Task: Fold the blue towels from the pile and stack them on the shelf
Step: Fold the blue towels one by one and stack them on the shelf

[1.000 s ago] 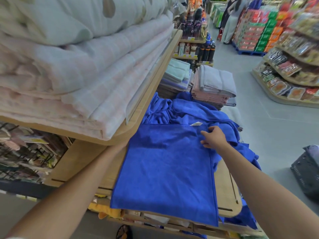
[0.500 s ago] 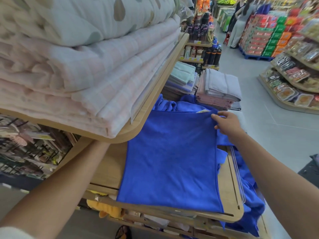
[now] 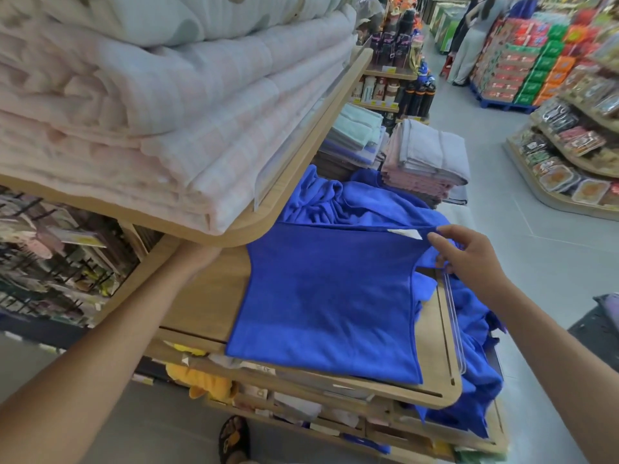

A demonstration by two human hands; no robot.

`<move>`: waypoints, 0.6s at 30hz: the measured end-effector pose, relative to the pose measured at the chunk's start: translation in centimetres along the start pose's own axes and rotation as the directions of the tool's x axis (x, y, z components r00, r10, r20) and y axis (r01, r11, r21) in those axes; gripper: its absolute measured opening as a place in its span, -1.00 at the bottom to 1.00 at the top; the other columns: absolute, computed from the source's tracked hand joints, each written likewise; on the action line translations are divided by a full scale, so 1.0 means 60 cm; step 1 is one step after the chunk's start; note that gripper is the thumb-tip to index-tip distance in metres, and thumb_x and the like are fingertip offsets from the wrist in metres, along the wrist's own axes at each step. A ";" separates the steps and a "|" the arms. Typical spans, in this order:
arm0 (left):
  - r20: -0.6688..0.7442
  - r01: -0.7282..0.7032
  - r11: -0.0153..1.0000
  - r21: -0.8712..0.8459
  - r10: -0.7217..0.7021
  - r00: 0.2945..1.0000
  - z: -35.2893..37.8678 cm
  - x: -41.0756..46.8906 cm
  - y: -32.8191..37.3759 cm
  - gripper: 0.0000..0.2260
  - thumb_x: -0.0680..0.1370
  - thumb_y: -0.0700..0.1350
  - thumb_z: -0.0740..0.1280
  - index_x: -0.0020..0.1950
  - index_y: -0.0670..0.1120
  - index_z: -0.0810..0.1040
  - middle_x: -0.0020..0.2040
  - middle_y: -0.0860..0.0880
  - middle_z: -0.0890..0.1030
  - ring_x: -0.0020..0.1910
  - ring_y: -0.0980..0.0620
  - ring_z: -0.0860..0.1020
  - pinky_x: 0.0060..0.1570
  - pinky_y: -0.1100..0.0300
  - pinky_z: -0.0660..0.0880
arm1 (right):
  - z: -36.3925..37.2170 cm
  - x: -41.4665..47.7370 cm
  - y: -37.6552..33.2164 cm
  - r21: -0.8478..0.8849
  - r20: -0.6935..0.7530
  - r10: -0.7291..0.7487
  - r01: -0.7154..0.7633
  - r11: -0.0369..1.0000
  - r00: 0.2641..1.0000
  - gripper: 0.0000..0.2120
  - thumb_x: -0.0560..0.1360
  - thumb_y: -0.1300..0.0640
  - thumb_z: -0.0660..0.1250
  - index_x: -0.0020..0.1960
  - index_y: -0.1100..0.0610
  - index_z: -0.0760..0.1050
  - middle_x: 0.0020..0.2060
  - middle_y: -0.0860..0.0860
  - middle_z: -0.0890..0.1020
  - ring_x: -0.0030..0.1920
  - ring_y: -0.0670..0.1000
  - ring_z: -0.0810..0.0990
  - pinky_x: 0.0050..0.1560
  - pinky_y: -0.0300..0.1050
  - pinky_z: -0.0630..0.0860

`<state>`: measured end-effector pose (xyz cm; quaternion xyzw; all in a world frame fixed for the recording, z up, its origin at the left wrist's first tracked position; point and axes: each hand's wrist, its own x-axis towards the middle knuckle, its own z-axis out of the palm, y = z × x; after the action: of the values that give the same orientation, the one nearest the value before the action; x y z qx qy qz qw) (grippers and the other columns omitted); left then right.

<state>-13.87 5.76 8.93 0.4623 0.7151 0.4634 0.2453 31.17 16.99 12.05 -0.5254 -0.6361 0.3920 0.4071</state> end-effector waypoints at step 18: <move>0.430 -0.366 0.792 0.489 0.146 0.891 -0.016 -0.223 -0.121 -0.82 0.48 0.25 0.29 -0.02 0.26 0.62 0.20 0.32 0.45 0.26 0.24 0.42 0.22 0.12 0.42 | 0.000 -0.208 0.080 -0.688 0.604 0.026 0.504 0.522 0.797 -0.66 0.49 -0.39 0.15 0.03 -0.26 0.59 -0.04 -0.39 0.53 -0.22 -0.40 0.47 -0.27 -0.34 0.41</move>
<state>-11.71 -7.60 1.84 0.6863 0.6884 0.1681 0.1638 34.29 5.34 6.28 -0.4199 -0.8995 0.1164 -0.0335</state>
